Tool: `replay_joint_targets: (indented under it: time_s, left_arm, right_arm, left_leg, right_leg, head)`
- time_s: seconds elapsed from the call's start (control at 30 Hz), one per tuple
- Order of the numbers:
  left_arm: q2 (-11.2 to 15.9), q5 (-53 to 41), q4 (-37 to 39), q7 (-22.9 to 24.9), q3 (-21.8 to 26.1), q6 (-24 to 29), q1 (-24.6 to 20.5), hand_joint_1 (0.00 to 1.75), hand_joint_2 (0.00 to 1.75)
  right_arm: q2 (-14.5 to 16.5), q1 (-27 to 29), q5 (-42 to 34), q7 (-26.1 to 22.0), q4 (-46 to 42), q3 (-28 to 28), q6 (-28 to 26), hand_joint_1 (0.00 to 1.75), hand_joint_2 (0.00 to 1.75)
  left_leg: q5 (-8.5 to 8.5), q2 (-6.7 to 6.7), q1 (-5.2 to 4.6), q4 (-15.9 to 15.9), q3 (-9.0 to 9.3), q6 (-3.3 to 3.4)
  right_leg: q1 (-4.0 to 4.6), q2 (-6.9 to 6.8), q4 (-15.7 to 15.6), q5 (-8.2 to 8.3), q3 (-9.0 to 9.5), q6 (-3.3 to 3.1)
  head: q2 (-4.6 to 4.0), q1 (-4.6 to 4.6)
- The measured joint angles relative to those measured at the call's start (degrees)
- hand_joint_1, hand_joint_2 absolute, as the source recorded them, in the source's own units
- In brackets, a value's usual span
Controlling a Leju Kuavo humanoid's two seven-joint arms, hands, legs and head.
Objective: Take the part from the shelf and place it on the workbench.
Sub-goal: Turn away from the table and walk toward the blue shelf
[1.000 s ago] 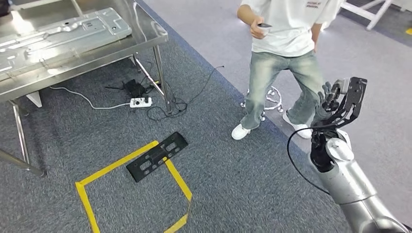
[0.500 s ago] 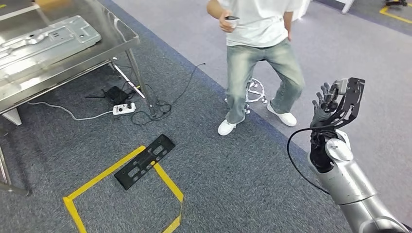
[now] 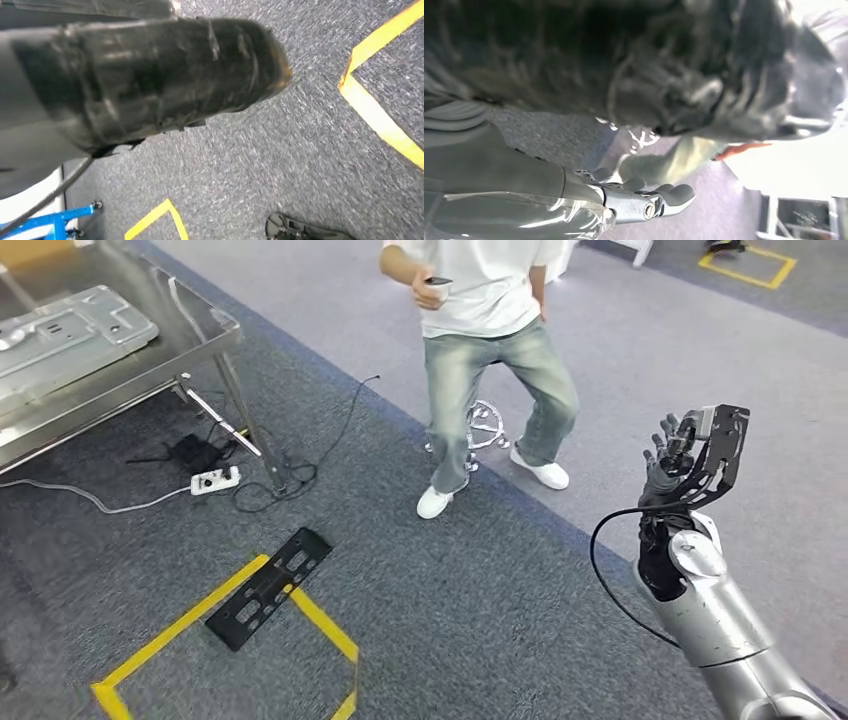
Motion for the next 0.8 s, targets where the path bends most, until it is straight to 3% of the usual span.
replay_joint_targets:
  time_s: [0.07, 0.1, 0.13, 0.17, 0.2, 0.27, 0.33, 0.4, 0.47, 0.53, 0.6, 0.63, 0.67, 0.7, 0.77, 0.8]
  left_arm:
    - [-0.01, 0.0, 0.0, 0.01, 0.0, 0.0, 0.02, 0.0, 0.0]
    - [-0.01, 0.0, 0.0, 0.04, 0.0, 0.0, 0.03, 0.0, 0.0]
    - [-0.02, 0.0, 0.0, 0.09, 0.0, 0.0, 0.04, 0.0, 0.0]
    - [-0.04, 0.0, 0.0, 0.16, 0.0, 0.0, 0.06, 0.0, 0.0]
    - [-0.07, 0.0, 0.0, 0.24, 0.0, 0.01, 0.06, 0.0, 0.0]
    - [-0.1, 0.0, 0.0, 0.37, 0.0, 0.09, 0.0, 0.0, 0.0]
    - [-0.12, 0.0, 0.0, 0.45, 0.0, 0.17, -0.05, 0.0, 0.0]
    - [-0.15, 0.0, -0.01, 0.5, 0.0, 0.17, -0.11, 0.0, 0.0]
    - [-0.16, 0.0, -0.01, 0.51, 0.0, 0.17, -0.16, 0.0, 0.0]
    - [-0.16, 0.0, 0.0, 0.52, 0.0, 0.17, -0.14, 0.0, 0.0]
    - [-0.18, 0.0, -0.01, 0.56, 0.0, 0.16, -0.02, 0.0, 0.0]
    - [-0.19, 0.0, -0.01, 0.57, 0.0, 0.15, 0.07, 0.0, 0.0]
    - [-0.2, 0.0, -0.01, 0.59, 0.0, 0.12, 0.16, 0.0, 0.0]
    - [-0.21, 0.0, -0.01, 0.59, 0.0, 0.08, 0.19, 0.0, 0.0]
    - [-0.17, 0.0, -0.01, 0.59, 0.0, 0.01, 0.16, 0.0, 0.0]
    - [-0.16, -0.01, -0.01, 0.58, 0.0, -0.01, 0.1, 0.0, 0.0]
  right_arm:
    - [0.03, 0.06, 0.12, -0.05, 0.02, 0.0, 0.02, 0.0, 0.0]
    - [0.07, 0.13, 0.13, -0.05, 0.04, 0.0, 0.04, 0.0, 0.0]
    - [0.11, 0.15, 0.14, -0.05, 0.05, 0.0, 0.09, 0.0, 0.0]
    - [0.14, 0.14, 0.17, -0.05, 0.06, 0.0, 0.15, 0.0, 0.0]
    - [0.14, 0.12, 0.21, -0.05, 0.06, 0.0, 0.21, 0.0, 0.0]
    - [0.17, 0.02, 0.32, -0.05, 0.04, 0.0, 0.31, 0.0, 0.0]
    - [0.19, -0.02, 0.41, -0.05, 0.01, 0.0, 0.39, 0.0, 0.0]
    - [0.19, -0.02, 0.48, -0.05, -0.01, 0.0, 0.43, 0.0, 0.0]
    - [0.2, -0.1, 0.51, -0.05, -0.01, 0.0, 0.45, 0.0, 0.0]
    - [0.24, -0.16, 0.52, -0.05, -0.01, 0.01, 0.51, 0.0, 0.0]
    - [0.28, -0.13, 0.52, -0.05, -0.01, 0.01, 0.56, 0.0, 0.0]
    - [0.29, -0.12, 0.53, -0.05, -0.01, 0.01, 0.57, 0.0, 0.0]
    - [0.3, -0.11, 0.55, -0.04, -0.01, 0.01, 0.57, 0.0, 0.0]
    - [0.3, -0.11, 0.57, -0.04, -0.01, 0.01, 0.57, 0.0, 0.0]
    - [0.28, -0.16, 0.62, -0.03, -0.01, 0.0, 0.56, 0.0, 0.0]
    - [0.3, -0.21, 0.64, -0.02, -0.01, 0.0, 0.56, 0.0, 0.0]
  left_leg:
    - [0.03, 0.99, -0.07, 0.06, -0.26, 0.18]
    - [0.0, 1.5, -0.09, 0.2, -0.42, 0.16]
    - [-0.07, 2.01, -0.1, 0.36, -0.56, 0.1]
    - [-0.17, 2.52, -0.09, 0.58, -0.66, -0.01]
    - [-0.34, 2.98, -0.07, 0.85, -0.68, -0.18]
    - [-0.81, 3.71, -0.3, 1.48, -0.77, -0.72]
    - [-1.09, 4.42, -0.56, 1.8, -0.82, -1.24]
    - [-1.29, 4.97, -0.47, 1.9, -0.8, -1.75]
    - [-2.88, 3.39, -0.21, 3.89, -1.59, -2.42]
    - [-6.44, 1.1, -0.04, 10.08, -4.38, -2.88]
    - [-9.08, 0.47, -0.02, 17.08, -7.8, -2.91]
    - [-9.01, 0.4, -0.02, 18.47, -8.58, -2.79]
    - [-7.82, 0.34, -0.03, 17.66, -8.28, -2.59]
    - [-5.63, 0.01, -0.04, 14.36, -6.79, -2.28]
    - [-2.0, -2.15, -0.06, 6.17, -3.0, -1.59]
    - [-0.98, -3.14, -0.14, 3.25, -1.66, -1.37]
  right_leg:
    - [-0.1, -1.07, 7.3, -3.5, -3.3, 0.29]
    - [-0.22, -1.24, 9.58, -4.13, -4.29, 0.44]
    - [-0.33, -1.42, 9.78, -3.68, -4.2, 0.57]
    - [-0.42, -1.73, 7.76, -2.31, -2.93, 0.66]
    - [-0.48, -2.42, 3.78, -0.39, -0.6, 0.71]
    - [-0.18, -4.07, -3.29, 1.78, 3.37, 0.31]
    - [0.17, -4.31, -5.36, 1.86, 4.29, -0.43]
    - [0.09, -3.22, -5.5, 2.15, 4.11, -1.14]
    - [-0.11, -2.34, -5.71, 2.49, 4.01, -1.8]
    - [-0.18, -1.44, -5.76, 2.7, 3.81, -2.19]
    - [-0.03, -0.34, -5.72, 2.79, 3.57, -2.37]
    - [0.05, 0.23, -5.68, 2.82, 3.51, -2.4]
    - [0.12, 0.82, -5.64, 2.83, 3.51, -2.41]
    - [0.18, 1.43, -5.6, 2.83, 3.55, -2.4]
    - [0.17, 2.56, -5.57, 2.92, 3.53, -2.23]
    - [0.05, 3.13, -5.62, 3.05, 3.41, -2.0]
  head:
    - [0.0, 0.05]
    - [0.0, 0.07]
    - [0.0, 0.06]
    - [0.0, 0.05]
    - [0.0, 0.07]
    - [0.0, 0.04]
    - [0.0, -0.02]
    - [0.0, -0.03]
    - [0.0, -0.1]
    - [0.0, -0.18]
    - [0.0, -0.17]
    - [0.0, -0.15]
    - [0.0, -0.16]
    - [0.0, -0.15]
    - [0.0, -0.13]
    - [0.0, -0.15]
